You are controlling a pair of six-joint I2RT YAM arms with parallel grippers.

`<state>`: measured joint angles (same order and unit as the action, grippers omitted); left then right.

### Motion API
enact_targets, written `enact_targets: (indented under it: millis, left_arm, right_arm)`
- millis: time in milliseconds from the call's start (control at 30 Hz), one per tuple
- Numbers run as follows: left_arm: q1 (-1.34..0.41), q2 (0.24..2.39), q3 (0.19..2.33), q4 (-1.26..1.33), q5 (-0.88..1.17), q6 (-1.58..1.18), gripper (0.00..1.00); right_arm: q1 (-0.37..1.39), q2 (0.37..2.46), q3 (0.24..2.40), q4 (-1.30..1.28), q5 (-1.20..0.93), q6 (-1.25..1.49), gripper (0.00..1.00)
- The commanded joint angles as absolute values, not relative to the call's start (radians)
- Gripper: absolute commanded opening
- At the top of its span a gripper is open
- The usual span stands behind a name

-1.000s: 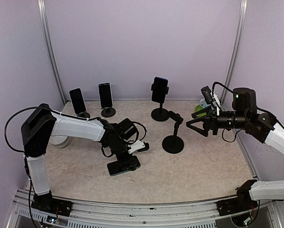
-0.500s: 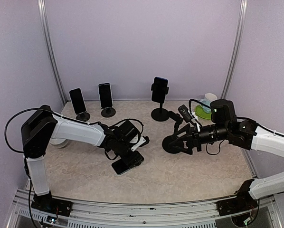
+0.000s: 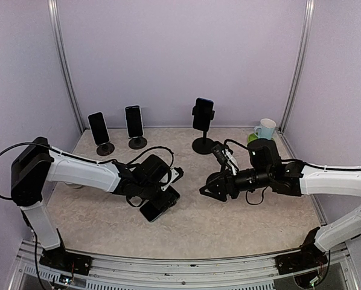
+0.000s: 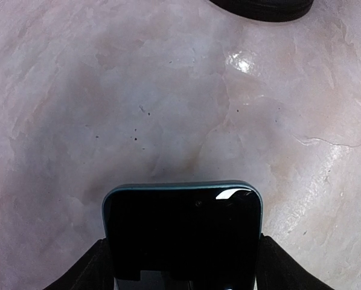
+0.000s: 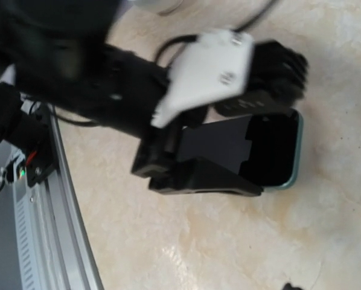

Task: Place the phone on the phone stand
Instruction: Pick up the phone from the center of the board.

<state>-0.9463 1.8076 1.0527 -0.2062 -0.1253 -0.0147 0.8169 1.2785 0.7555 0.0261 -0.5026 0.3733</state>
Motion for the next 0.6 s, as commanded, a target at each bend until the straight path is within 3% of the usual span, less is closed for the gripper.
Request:
enact_targets:
  millis: [0, 567]
  left_arm:
    - [-0.964, 1.711, 1.029, -0.120, -0.171, -0.035, 0.55]
    - [-1.092, 1.525, 0.936, 0.040, -0.322, -0.035, 0.55]
  right_arm:
    - [0.829, 1.306, 0.762, 0.112, -0.471, 0.430, 0.71]
    - [0.831, 1.376, 0.872, 0.080, -0.405, 0.511, 0.64]
